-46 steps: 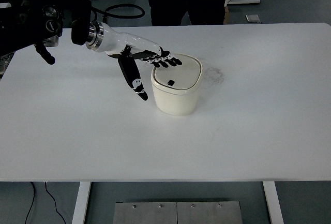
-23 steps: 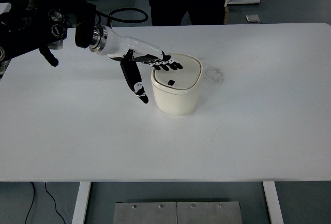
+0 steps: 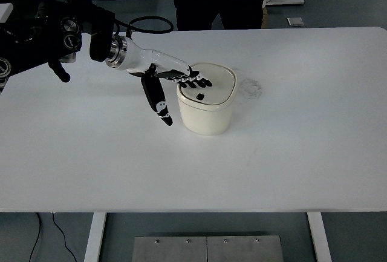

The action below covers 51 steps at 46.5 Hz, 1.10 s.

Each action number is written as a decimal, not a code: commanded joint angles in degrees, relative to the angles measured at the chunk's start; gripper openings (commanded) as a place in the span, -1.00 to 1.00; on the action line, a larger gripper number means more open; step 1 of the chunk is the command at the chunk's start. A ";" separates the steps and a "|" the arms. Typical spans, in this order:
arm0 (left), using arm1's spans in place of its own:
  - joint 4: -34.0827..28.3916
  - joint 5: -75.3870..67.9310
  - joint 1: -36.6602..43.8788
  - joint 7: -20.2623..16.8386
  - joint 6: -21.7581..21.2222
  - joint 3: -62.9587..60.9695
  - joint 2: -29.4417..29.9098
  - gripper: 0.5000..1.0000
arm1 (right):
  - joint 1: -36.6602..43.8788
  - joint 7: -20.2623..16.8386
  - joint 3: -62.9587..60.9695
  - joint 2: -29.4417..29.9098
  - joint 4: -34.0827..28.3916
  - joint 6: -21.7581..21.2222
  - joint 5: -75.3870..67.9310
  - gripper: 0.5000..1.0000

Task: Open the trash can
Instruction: 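Press the left hand fingers onto the lid's front edge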

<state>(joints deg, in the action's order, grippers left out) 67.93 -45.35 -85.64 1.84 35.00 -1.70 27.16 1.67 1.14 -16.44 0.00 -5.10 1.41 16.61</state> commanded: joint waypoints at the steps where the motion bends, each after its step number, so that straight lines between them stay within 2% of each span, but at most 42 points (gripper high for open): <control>1: 0.01 0.00 0.65 0.00 0.00 0.03 -0.09 1.00 | 0.00 0.00 0.00 0.00 0.00 0.00 0.00 0.97; 51: -0.60 0.00 1.44 0.00 0.00 -0.15 -1.32 1.00 | 0.00 0.00 0.00 0.00 0.00 0.00 0.00 0.96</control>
<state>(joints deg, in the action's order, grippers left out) 67.31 -45.35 -84.30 1.86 34.99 -1.83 25.91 1.67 1.14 -16.44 0.00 -5.10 1.41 16.61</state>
